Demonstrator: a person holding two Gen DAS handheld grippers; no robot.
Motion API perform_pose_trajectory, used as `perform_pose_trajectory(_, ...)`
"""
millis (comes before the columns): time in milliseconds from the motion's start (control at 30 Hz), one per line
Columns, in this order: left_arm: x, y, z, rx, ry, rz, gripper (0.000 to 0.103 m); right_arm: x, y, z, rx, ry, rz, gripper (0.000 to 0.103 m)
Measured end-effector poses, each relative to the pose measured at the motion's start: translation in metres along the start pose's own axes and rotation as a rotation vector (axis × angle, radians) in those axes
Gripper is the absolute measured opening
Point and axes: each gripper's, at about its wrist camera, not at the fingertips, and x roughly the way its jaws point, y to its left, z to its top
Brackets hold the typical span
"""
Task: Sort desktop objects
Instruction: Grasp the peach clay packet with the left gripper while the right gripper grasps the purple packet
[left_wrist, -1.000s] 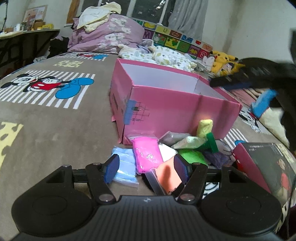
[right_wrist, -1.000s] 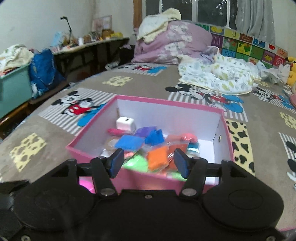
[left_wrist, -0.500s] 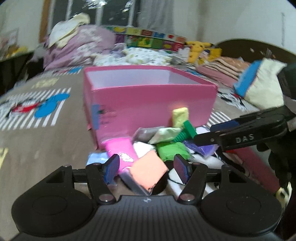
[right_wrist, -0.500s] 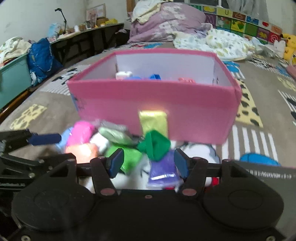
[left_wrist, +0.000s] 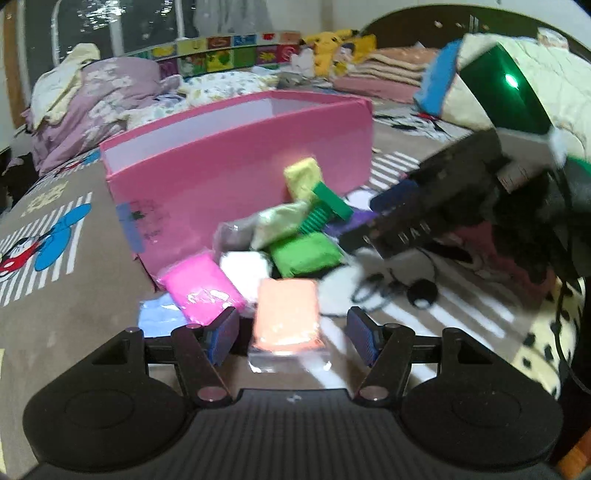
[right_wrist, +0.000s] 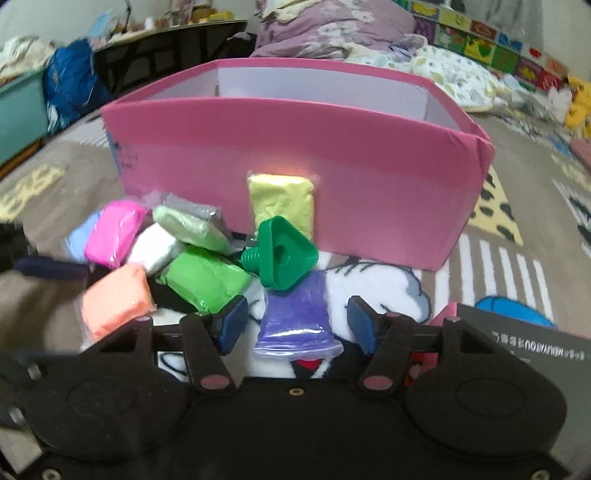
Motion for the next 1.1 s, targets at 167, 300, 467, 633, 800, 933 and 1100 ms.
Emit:
perform_pose_trajectory(167, 0.013, -0.002, 0.000, -0.009, 0.019, 0.016, 0.064, 0.001, 0.001, 0.000, -0.029, -0.001, -0.007, 0.060)
perform_pose_trajectory(300, 0.016, 0.001, 0.002, -0.062, 0.026, 0.005, 0.063, 0.003, 0.003, 0.000, -0.039, 0.005, -0.003, 0.058)
perform_pose_trajectory(467, 0.018, 0.009, 0.002, -0.143, 0.035, 0.008, 0.053, 0.006, -0.002, -0.001, -0.007, 0.015, 0.020, 0.053)
perform_pose_trajectory(633, 0.016, 0.011, 0.003, -0.148, 0.045, 0.027, 0.043, 0.002, -0.002, -0.003, 0.017, 0.018, 0.032, 0.041)
perform_pose_trajectory(800, 0.005, 0.006, 0.005, -0.093, 0.065, -0.004, 0.042, -0.017, 0.002, -0.013, 0.068, 0.044, 0.092, 0.040)
perform_pose_trajectory(933, 0.008, 0.003, 0.003, -0.069, 0.085, 0.010, 0.048, -0.028, 0.012, -0.025, 0.052, 0.048, 0.066, 0.061)
perform_pose_trajectory(1100, 0.011, -0.001, 0.002, -0.047, 0.082, 0.029, 0.051, -0.029, 0.021, -0.030, 0.036, -0.008, 0.043, 0.077)
